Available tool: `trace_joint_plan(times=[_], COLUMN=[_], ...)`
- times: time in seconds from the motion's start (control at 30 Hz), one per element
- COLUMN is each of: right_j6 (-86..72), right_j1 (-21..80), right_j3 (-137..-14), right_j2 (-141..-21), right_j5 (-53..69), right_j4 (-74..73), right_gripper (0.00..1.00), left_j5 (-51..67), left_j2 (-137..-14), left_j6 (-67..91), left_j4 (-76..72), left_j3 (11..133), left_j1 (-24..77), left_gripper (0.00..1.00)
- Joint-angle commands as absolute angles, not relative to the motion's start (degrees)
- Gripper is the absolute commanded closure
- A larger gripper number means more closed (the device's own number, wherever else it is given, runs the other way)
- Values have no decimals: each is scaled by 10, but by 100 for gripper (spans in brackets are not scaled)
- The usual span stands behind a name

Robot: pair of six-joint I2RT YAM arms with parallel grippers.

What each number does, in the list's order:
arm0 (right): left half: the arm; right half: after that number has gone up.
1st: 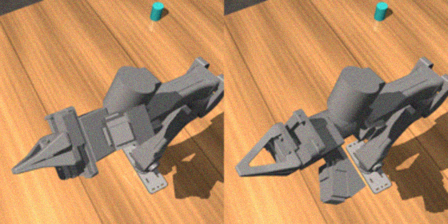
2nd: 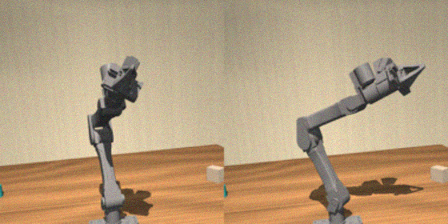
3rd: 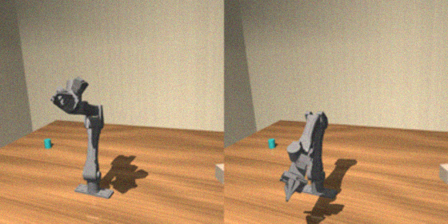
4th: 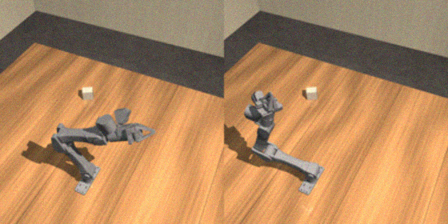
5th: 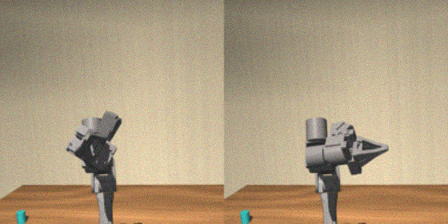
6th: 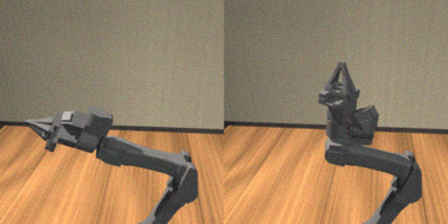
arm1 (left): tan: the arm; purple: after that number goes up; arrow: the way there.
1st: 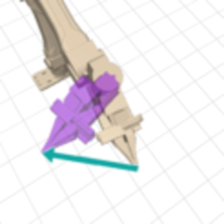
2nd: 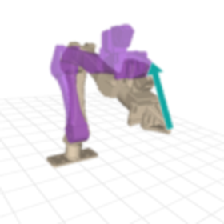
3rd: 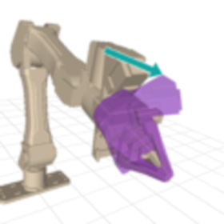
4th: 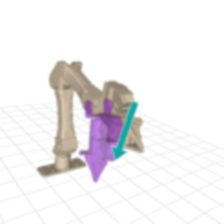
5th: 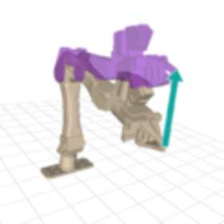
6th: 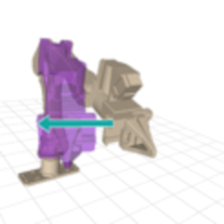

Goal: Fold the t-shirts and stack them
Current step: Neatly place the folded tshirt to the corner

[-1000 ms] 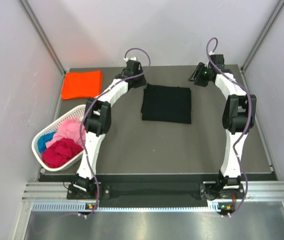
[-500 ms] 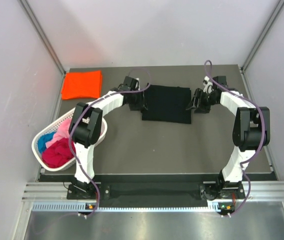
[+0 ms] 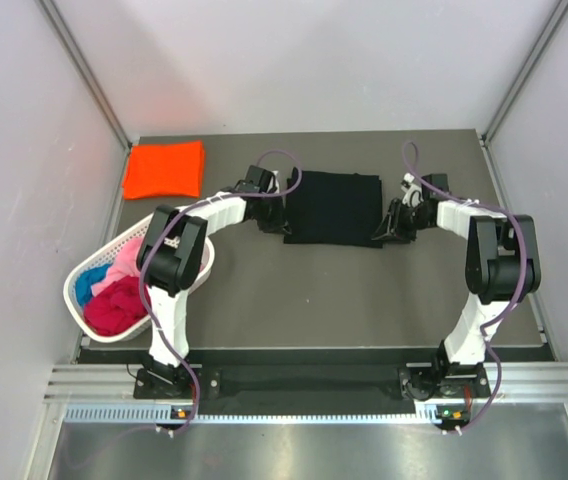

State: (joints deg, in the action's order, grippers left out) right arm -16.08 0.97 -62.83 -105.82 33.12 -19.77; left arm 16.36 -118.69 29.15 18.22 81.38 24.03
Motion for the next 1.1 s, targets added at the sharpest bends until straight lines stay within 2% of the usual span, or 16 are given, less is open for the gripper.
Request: trace_joint_plan(times=[0.0,0.1,0.17,0.23,0.27,0.33,0.4,0.5,0.63,0.8,1.07], right_j6=[-158,-161,-163,-158,-157,-156,-158,-152,-131,-127,-101], right_j1=[11,11,11,11,11,11,11,11,8,6,5], right_j3=[-605,-576,-560,-541,-539,-537,-544,-575,-655,-778,-927], right_j2=[-1037,-1015,-1002,-991,-989,-984,-975,-968,-1003,-1084,-1206], right_j5=[343,339,342,343,334,335,328,310,302,328,323], right_j4=[-153,-151,-146,-142,-149,-151,-159,-177,-210,-222,-249], right_gripper=[77,90,94,94,92,72,55,46,43,38,37], left_j5=[180,207,215,207,202,186,152,94,78,122,134], left_j2=[-1159,-1136,-1121,-1101,-1094,-1077,-1071,-1081,-1144,-1222,-1324], left_j6=[294,319,331,339,344,348,339,310,282,259,249], left_j4=[158,145,157,166,170,182,224,287,316,322,316], left_j3=[771,745,735,717,711,709,742,820,924,1042,1135], left_j1=[237,239,242,246,247,247,246,245,239,229,214], left_gripper=[100,100,100,98,93,77,72,64,62,59,55])
